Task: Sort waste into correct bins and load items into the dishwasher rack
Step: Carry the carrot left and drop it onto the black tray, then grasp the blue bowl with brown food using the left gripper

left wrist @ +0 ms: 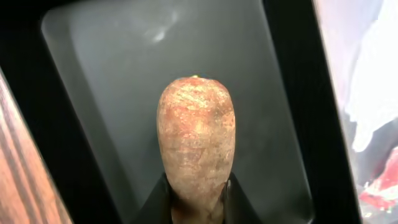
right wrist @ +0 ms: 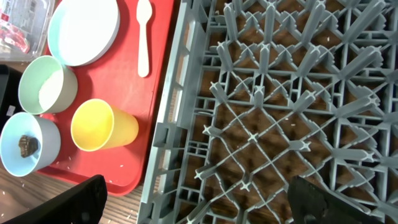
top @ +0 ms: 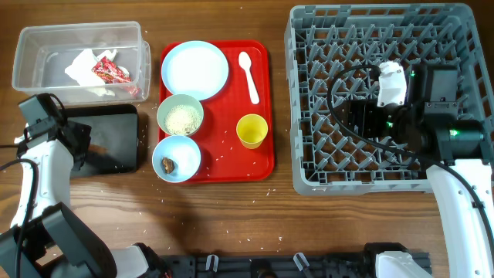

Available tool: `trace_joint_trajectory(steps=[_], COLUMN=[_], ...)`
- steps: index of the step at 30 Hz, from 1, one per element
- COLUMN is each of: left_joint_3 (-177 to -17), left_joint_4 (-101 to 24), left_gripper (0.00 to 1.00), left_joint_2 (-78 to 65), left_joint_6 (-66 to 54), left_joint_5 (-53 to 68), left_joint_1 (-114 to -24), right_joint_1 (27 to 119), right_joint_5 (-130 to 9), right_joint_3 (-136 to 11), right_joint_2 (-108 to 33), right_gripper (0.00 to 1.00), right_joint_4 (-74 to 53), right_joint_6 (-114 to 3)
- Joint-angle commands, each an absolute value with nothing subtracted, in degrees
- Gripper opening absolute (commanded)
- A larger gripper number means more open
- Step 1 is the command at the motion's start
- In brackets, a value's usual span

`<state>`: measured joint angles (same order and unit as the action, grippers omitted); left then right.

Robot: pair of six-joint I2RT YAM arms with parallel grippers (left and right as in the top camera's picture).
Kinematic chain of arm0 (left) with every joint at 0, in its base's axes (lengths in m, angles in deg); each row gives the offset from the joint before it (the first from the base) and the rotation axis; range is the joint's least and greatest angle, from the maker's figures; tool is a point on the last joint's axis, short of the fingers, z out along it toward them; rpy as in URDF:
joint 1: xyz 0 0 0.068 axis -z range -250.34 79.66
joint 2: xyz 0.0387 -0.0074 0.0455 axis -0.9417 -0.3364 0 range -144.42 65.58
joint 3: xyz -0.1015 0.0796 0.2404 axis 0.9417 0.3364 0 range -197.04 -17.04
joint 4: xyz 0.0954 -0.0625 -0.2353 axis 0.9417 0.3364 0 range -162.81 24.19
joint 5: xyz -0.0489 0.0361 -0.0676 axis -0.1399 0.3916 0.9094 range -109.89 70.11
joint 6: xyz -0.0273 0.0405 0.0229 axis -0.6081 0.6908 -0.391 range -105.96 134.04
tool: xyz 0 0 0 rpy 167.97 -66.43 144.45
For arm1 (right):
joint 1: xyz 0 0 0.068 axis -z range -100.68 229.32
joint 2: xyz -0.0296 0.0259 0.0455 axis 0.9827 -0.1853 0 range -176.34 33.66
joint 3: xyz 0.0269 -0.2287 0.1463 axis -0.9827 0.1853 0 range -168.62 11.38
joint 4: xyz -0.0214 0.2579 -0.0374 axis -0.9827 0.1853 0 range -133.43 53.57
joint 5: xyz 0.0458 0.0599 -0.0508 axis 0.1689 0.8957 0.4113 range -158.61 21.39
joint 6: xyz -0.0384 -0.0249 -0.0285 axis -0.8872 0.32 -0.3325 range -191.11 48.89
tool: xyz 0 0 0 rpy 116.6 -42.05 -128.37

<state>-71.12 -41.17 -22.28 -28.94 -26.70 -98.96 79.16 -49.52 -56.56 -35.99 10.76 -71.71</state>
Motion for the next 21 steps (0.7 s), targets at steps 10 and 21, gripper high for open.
trace_joint_trajectory(steps=[10, 21], left_joint_3=[-76.74, -86.77], left_joint_4=[-39.97, -23.14], left_gripper=[0.59, 0.57], left_joint_2=[-21.16, -20.88], left_joint_6=[-12.35, 1.88], left_joint_5=[-10.57, -3.27], left_joint_1=[-98.90, -70.42], right_joint_1=[79.35, 79.35], right_joint_5=[-48.55, -48.55], right_joint_3=[-56.43, -56.43], right_joint_2=[-36.25, -36.25], right_gripper=[0.94, 0.96], right_joint_4=[10.87, 10.59], right_joint_6=[-70.92, -70.90])
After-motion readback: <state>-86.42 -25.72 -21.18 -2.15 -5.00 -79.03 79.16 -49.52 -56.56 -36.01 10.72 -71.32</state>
